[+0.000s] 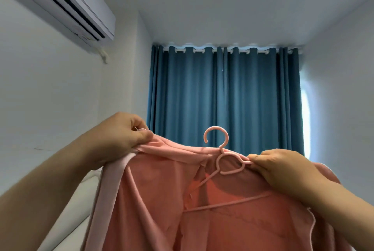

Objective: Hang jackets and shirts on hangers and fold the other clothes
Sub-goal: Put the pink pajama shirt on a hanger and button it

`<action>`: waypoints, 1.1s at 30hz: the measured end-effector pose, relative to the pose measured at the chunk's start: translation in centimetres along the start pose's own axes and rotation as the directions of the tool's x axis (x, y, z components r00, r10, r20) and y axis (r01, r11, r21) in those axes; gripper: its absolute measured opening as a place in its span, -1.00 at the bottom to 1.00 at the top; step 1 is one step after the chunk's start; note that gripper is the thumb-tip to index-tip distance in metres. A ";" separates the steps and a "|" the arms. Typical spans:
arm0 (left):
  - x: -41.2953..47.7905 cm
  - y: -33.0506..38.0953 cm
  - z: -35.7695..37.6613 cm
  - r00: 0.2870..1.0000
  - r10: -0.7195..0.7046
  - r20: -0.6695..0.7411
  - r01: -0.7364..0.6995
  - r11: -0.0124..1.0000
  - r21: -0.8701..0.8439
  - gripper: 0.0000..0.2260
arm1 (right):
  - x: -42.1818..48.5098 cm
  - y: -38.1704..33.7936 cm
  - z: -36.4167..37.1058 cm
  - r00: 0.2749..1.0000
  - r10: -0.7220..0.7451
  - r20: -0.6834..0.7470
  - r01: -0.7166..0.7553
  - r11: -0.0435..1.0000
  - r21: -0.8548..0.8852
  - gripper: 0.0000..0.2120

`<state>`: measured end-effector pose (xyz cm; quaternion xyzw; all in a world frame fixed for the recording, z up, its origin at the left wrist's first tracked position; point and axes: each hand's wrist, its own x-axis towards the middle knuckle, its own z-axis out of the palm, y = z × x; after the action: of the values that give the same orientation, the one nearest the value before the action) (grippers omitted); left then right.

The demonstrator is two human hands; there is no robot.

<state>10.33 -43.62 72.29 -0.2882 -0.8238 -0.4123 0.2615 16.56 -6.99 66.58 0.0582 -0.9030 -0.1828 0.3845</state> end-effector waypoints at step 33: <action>-6.6 -1.5 25.9 0.775 0.399 0.490 -0.364 0.916 -0.170 -0.77 | -18.6 0.4 -4.2 0.520 0.757 0.395 -0.854 0.464 0.235 -0.59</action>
<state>8.90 -24.56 53.52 -0.5572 -0.7735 -0.2849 0.1001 32.56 -3.27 56.86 -0.3226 -0.8758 0.2059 0.2942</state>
